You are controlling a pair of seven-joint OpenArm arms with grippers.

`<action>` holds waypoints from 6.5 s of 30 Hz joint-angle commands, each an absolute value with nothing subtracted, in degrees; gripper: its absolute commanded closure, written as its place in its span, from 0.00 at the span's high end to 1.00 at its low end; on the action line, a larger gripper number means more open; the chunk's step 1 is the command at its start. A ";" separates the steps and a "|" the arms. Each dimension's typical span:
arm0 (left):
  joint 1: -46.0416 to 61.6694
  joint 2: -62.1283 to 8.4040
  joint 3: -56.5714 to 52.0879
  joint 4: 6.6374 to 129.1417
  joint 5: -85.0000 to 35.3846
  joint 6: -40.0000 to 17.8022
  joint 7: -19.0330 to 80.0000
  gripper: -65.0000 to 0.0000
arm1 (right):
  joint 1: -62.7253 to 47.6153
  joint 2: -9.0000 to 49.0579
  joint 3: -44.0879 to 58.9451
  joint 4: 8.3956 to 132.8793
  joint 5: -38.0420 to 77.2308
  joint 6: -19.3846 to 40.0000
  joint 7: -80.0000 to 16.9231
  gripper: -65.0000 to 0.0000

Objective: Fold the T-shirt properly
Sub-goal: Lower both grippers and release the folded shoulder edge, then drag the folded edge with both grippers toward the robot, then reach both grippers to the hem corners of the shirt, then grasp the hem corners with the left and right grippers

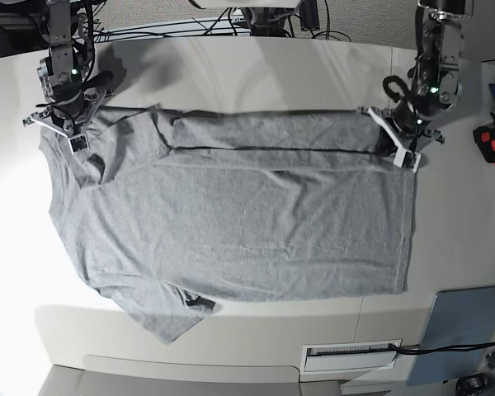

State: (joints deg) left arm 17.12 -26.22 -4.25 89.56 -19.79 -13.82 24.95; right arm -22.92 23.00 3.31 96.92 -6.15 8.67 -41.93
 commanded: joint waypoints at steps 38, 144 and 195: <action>36.53 -33.69 -4.05 97.80 -18.22 -16.19 35.11 0.00 | -43.09 23.68 8.32 105.56 -8.64 9.63 -47.11 0.00; -34.35 -24.75 -9.50 31.75 -18.61 -22.65 34.02 0.26 | 6.83 27.49 0.86 89.03 11.49 11.99 -41.47 0.42; -33.65 -24.75 -9.50 31.77 -16.25 -25.56 28.64 0.00 | 41.58 22.26 -23.24 32.29 3.01 24.69 -29.12 0.59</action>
State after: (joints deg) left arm -32.73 -24.27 -9.54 31.48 -17.15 -25.96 27.33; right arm 40.56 22.33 -23.27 32.21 3.01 23.77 -28.08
